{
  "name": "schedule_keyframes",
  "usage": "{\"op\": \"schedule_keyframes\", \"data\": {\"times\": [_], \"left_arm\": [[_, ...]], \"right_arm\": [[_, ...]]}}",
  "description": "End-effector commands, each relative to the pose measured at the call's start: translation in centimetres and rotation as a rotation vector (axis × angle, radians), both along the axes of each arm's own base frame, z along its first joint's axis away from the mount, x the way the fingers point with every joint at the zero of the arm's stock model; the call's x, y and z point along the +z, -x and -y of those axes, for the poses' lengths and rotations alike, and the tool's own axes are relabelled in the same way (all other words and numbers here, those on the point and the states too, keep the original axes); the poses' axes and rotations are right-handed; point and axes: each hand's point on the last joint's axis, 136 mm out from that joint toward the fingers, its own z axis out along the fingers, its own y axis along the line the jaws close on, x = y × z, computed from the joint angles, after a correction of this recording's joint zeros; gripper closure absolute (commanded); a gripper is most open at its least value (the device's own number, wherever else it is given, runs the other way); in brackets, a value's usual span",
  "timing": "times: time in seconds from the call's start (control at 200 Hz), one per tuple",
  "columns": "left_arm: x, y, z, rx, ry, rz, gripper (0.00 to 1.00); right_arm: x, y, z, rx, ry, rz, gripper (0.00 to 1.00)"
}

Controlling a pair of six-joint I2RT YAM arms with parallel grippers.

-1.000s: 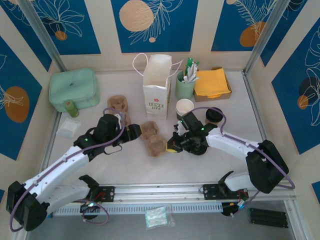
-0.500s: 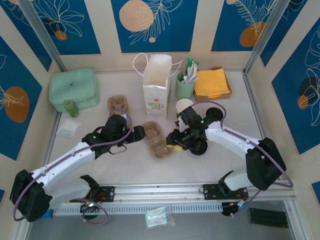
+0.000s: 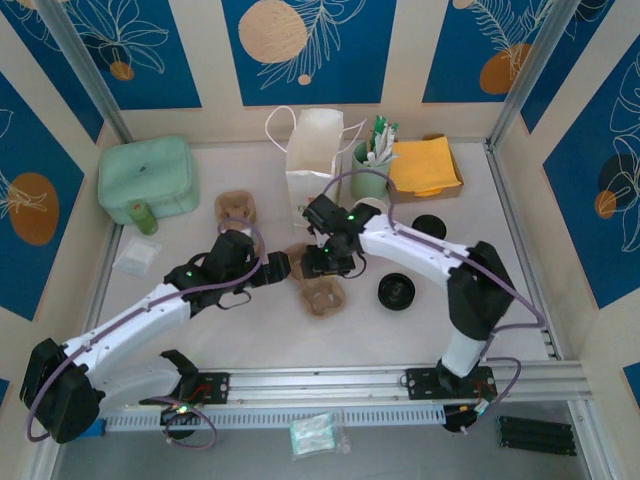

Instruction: Pack the takeout coffee

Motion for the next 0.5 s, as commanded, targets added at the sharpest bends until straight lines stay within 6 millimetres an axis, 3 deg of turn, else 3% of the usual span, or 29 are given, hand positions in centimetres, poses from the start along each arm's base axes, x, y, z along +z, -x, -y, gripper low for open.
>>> {"op": "schedule_keyframes", "data": {"times": [0.0, 0.28, 0.495], "left_arm": [[0.3, 0.1, -1.4, 0.033, -0.032, 0.012, 0.01], [-0.6, 0.6, -4.4, 0.126, -0.04, 0.002, 0.01], [-1.1, 0.9, -5.2, 0.148, -0.025, -0.015, 0.01]], "right_arm": [[-1.3, -0.1, 0.5, 0.039, 0.113, 0.011, 0.48], [-3.1, -0.6, -0.5, 0.089, 0.183, 0.024, 0.46], [-3.7, -1.4, -1.0, 0.102, 0.203, 0.036, 0.46]]}}
